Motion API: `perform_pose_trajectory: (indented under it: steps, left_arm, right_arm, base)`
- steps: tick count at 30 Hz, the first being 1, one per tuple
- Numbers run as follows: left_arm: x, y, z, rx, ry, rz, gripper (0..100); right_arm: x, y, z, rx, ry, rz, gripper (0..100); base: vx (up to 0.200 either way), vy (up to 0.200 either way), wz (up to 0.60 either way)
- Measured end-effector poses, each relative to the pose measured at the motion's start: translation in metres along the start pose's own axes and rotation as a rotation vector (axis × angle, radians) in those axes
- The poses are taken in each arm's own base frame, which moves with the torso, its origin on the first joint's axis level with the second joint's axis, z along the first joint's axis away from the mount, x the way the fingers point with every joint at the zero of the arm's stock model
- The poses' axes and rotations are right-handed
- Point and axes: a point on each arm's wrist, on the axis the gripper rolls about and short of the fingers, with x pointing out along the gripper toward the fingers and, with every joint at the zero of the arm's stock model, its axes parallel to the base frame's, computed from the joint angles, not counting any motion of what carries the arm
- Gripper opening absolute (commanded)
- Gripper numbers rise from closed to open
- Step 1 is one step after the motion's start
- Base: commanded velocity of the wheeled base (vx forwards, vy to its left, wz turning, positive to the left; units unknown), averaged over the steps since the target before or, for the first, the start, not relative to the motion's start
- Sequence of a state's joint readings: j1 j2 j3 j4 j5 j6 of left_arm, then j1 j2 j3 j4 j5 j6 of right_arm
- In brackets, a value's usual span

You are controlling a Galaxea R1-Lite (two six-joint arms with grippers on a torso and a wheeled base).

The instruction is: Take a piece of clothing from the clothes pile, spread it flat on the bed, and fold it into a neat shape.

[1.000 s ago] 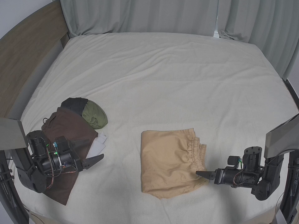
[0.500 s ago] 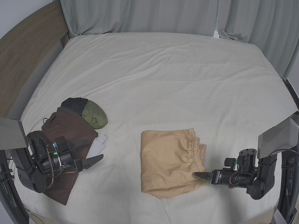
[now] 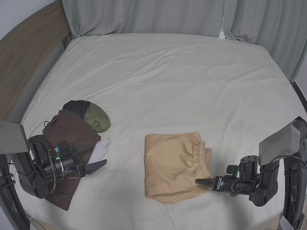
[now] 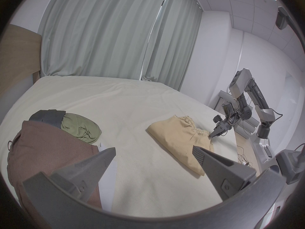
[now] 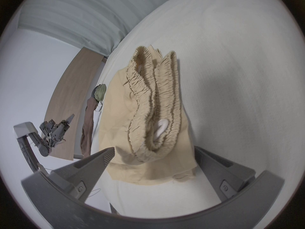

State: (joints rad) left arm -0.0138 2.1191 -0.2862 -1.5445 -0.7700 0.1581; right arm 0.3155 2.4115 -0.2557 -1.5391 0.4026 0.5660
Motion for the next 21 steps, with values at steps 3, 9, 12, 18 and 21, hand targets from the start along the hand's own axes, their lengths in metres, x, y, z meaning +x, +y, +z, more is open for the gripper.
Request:
perform_pose_trajectory:
  steps: [3, 9, 12, 18, 21]
  left_arm:
    - [0.000, 0.000, 0.000, -0.001, 0.001, 0.000, 100]
    - [0.000, 0.000, -0.001, -0.003, 0.003, -0.001, 100]
    - [0.000, 0.000, -0.001, -0.004, 0.005, -0.001, 100]
    - [0.000, -0.001, -0.002, -0.004, 0.005, -0.003, 100]
    - [0.000, -0.001, -0.002, -0.005, 0.007, -0.004, 100]
  right_arm:
    - [0.005, 0.006, -0.003, 0.051, 0.013, 0.019, 100]
    - [0.017, 0.021, -0.004, 0.112, 0.011, 0.053, 100]
    - [0.021, 0.024, -0.002, 0.113, -0.002, 0.064, 100]
    - [0.024, 0.026, 0.001, 0.109, -0.030, 0.060, 100]
    - [0.025, 0.026, 0.002, 0.107, -0.036, 0.059, 100]
  base:
    - [0.000, 0.000, 0.00]
    - [0.000, 0.000, 0.00]
    - [0.000, 0.000, 0.00]
    - [0.000, 0.000, 0.00]
    - [0.000, 0.000, 0.00]
